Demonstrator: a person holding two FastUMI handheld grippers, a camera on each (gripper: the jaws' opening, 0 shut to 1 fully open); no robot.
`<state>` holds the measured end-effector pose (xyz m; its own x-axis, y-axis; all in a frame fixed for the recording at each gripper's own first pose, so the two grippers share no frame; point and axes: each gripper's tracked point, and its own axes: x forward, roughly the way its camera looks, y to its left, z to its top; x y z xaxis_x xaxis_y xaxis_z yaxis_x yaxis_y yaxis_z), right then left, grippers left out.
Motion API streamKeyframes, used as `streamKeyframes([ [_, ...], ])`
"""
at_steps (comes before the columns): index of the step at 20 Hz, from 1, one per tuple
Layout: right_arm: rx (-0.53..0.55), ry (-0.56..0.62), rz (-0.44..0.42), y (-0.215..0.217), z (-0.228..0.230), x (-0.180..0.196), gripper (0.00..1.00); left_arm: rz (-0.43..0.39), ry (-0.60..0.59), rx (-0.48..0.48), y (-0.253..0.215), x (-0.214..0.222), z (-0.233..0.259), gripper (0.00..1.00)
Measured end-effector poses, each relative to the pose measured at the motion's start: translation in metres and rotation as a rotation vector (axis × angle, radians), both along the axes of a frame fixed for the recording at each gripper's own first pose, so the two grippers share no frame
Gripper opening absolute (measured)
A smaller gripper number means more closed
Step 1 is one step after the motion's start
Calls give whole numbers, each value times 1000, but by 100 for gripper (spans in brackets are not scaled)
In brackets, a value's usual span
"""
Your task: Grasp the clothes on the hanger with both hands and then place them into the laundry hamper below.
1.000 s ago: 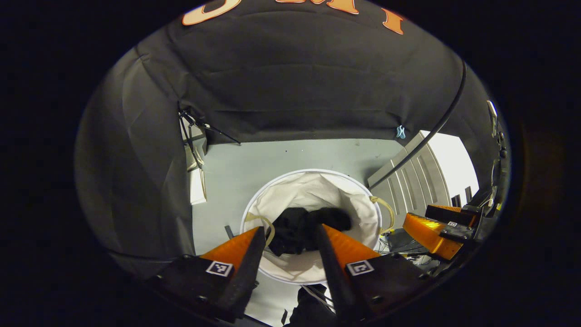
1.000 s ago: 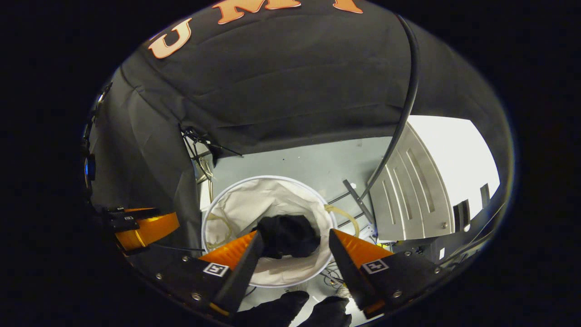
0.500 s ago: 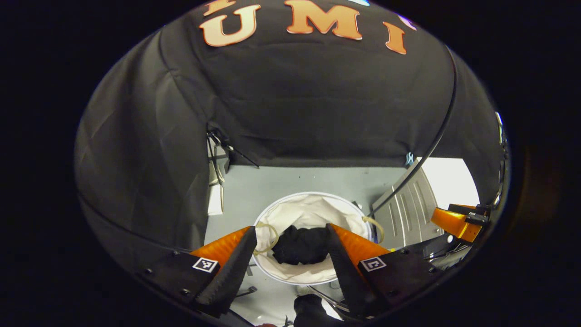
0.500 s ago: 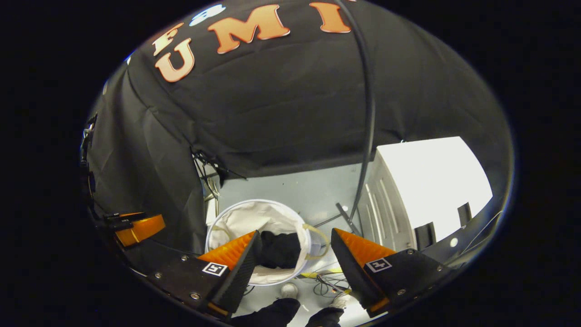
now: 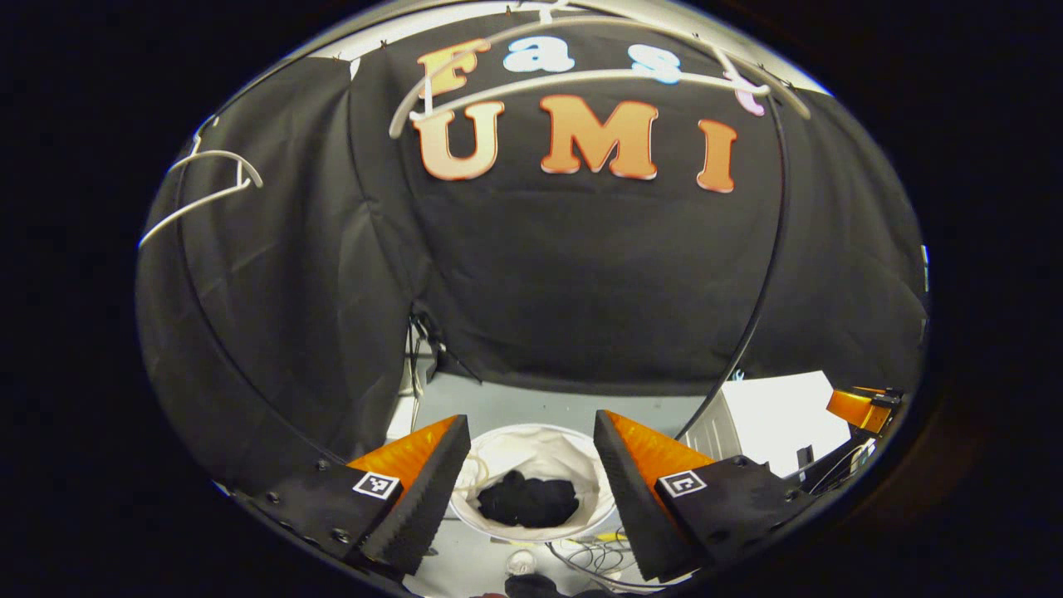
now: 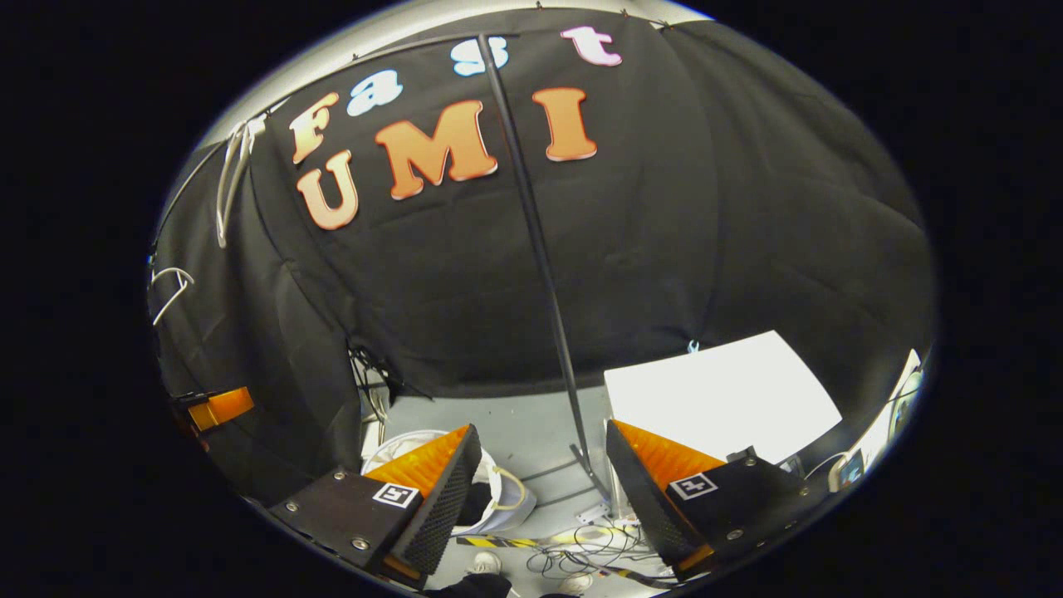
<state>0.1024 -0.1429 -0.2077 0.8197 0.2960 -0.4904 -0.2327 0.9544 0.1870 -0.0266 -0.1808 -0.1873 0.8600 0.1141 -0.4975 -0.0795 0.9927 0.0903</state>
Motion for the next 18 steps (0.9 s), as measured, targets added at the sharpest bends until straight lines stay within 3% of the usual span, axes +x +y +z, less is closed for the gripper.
streamKeyframes([
  [8, 33, -234, 17, -18, 136, 2, 94, -35, -256, 51, -22, -6, 127, 95],
  [9, 33, -258, 25, -17, 153, 4, 100, -36, -280, 61, -21, -8, 142, 95],
  [18, 63, -411, 81, -8, 261, -23, 100, -6, -434, 33, -4, -30, 240, 94],
])
